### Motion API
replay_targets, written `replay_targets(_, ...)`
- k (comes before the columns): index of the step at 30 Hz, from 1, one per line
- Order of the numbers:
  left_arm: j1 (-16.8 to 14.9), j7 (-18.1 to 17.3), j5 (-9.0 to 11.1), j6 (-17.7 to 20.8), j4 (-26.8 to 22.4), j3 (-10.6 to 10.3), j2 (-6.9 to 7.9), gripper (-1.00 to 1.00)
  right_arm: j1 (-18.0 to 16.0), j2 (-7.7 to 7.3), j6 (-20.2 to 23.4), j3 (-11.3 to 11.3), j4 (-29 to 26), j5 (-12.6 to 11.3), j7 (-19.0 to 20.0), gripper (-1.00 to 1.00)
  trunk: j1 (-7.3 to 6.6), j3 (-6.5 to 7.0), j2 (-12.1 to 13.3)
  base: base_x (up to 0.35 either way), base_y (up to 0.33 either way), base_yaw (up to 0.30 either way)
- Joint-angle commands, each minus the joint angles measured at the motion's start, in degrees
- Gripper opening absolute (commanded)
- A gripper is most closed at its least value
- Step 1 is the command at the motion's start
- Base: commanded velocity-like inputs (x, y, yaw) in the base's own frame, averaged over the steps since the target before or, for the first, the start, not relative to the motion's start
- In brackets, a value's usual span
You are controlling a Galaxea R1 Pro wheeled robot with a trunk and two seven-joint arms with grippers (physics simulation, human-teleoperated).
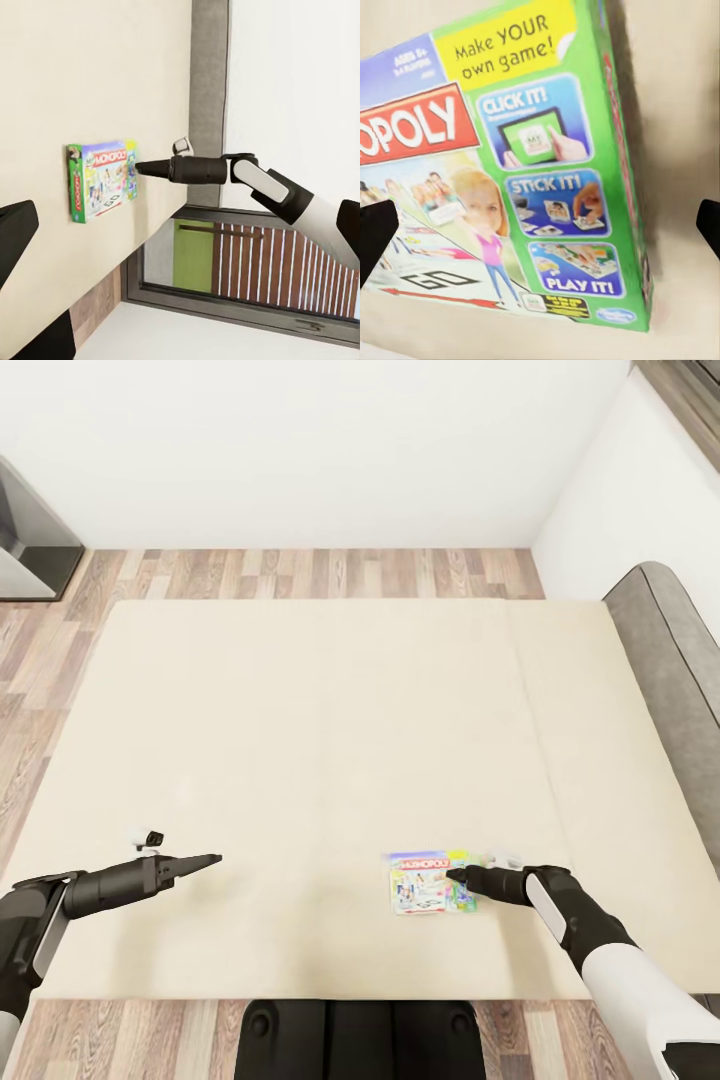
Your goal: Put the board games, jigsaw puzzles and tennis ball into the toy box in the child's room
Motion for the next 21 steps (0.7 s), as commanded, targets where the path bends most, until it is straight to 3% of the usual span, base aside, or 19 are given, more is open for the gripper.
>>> replay_targets(1,-0.01,-0.22,-0.04,0.61,-0.01,-0.03,-0.01,1.00,-0.01,-0.06,0.26,0.20,-0.06,-0.23,-0.02,1.00,0.03,0.01,-0.08,0.000,0.000,0.000)
replay_targets(21,-0.01,-0.22,-0.04,0.61,-0.01,-0.07,-0.04,1.00,-0.01,0.02,1.09,0.23,-0.06,-0.23,-0.02,1.00,0.03,0.41,-0.08,0.000,0.000,0.000)
